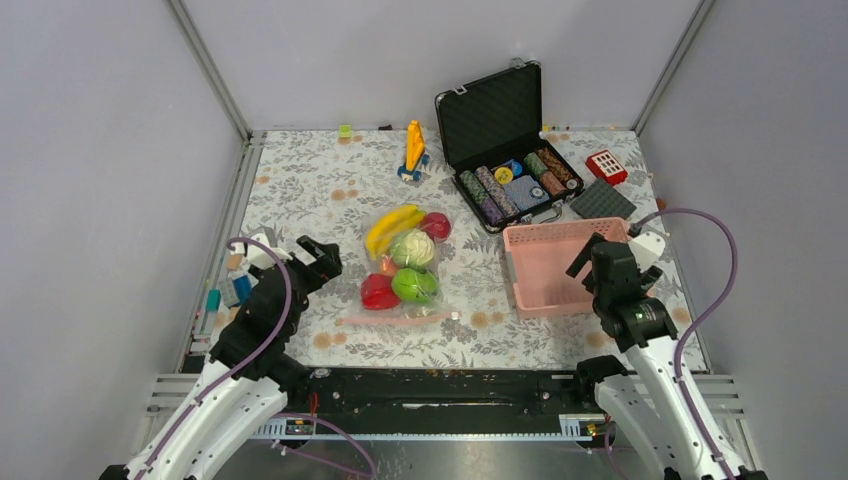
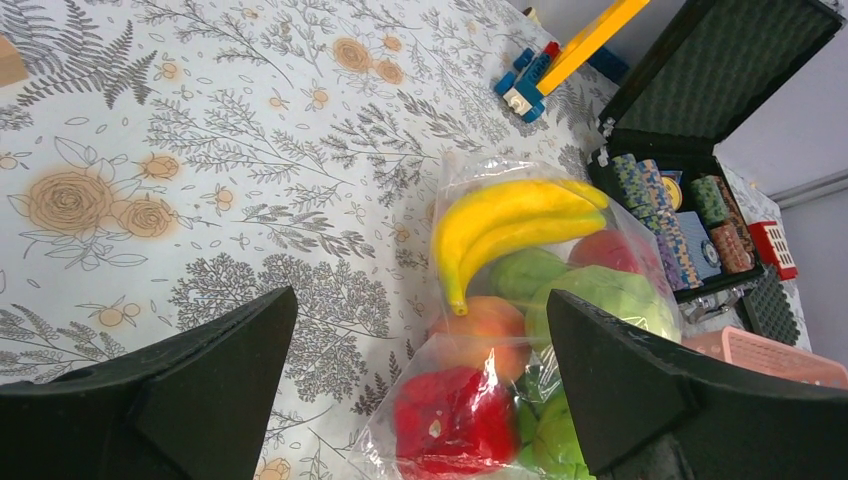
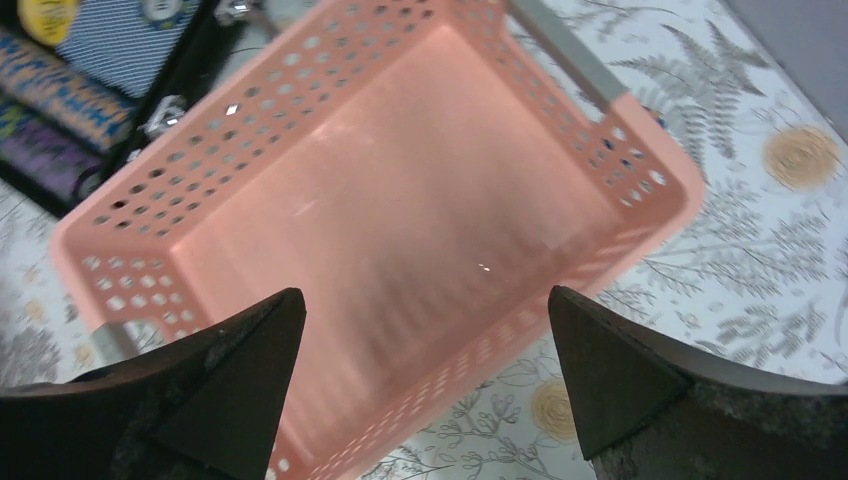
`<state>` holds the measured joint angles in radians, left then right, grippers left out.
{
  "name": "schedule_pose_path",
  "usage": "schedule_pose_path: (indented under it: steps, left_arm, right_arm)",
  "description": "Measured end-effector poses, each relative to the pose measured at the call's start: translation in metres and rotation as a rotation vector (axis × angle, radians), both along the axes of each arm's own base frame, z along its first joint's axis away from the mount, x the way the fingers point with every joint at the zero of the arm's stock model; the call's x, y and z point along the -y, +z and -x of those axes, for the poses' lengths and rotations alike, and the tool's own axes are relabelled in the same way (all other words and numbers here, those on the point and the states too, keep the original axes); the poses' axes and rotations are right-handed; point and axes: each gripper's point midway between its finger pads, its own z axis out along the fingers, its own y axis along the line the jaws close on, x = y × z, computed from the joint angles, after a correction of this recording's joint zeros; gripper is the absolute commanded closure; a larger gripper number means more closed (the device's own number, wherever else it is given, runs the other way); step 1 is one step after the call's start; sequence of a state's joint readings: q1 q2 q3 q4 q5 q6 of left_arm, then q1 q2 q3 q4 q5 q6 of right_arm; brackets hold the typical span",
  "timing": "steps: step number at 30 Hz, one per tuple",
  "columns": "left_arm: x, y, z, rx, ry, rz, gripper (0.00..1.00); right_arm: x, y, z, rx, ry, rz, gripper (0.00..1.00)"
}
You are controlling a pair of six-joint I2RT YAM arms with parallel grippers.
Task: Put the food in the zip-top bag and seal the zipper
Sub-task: Reset both arms
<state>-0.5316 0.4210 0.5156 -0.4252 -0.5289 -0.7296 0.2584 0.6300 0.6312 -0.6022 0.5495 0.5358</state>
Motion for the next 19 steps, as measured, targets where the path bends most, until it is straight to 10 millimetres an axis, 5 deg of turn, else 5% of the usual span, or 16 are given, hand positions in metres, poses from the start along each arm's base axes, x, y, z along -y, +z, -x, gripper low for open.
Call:
schedule_pose_path:
  steps: [7, 19]
  left_arm:
    - [-0.007, 0.0, -0.001, 0.005, 0.029, -0.024, 0.01]
    - [-0.009, 0.0, -0.001, 0.006, 0.034, -0.037, 0.01]
  right_arm:
    - [0.021, -0.009, 0.011, -0.049, -0.13, -0.001, 0.0]
    - [0.023, 0.016, 0.014, 0.112, -0.116, -0.026, 0.0]
